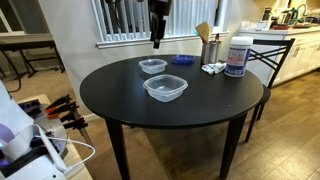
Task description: Stack the two clear bowls together.
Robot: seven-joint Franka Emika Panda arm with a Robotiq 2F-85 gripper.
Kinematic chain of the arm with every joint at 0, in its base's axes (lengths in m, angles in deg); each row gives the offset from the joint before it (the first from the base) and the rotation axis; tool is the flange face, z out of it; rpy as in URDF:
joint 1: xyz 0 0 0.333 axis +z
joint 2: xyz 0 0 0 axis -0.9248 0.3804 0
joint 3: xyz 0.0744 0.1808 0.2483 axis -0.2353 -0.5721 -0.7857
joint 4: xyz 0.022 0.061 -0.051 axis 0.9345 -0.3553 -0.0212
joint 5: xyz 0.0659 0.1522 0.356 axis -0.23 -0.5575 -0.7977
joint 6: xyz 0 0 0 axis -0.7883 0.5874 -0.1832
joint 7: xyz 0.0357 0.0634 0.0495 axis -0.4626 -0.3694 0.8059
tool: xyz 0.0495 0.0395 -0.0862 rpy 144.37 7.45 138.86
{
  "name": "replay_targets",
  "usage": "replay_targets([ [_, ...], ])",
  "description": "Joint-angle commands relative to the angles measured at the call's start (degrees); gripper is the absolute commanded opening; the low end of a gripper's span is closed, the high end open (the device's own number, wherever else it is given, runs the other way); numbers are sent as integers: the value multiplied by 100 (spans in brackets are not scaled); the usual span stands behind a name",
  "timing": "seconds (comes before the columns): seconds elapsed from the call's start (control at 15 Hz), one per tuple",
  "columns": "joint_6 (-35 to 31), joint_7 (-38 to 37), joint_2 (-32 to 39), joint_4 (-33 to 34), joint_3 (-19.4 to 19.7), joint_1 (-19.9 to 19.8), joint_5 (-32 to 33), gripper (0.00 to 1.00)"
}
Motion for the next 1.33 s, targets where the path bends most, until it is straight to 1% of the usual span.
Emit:
replay_targets([
  [0.0,-8,-303,893,743,-284,-139,92,100],
  [0.13,-63,-458,1259,1003,-305,-203,67,100],
  [0.4,-70,-907,1885,1483,-266,-464,-155,100],
  [0.73,-208,-1795,2459,1823,-231,-777,-544,100],
  [1.07,-784,-2974,2762,1902,-188,-720,-953,100],
  [1.27,-911,-3830,2888,2014,-169,-666,-1062,100],
])
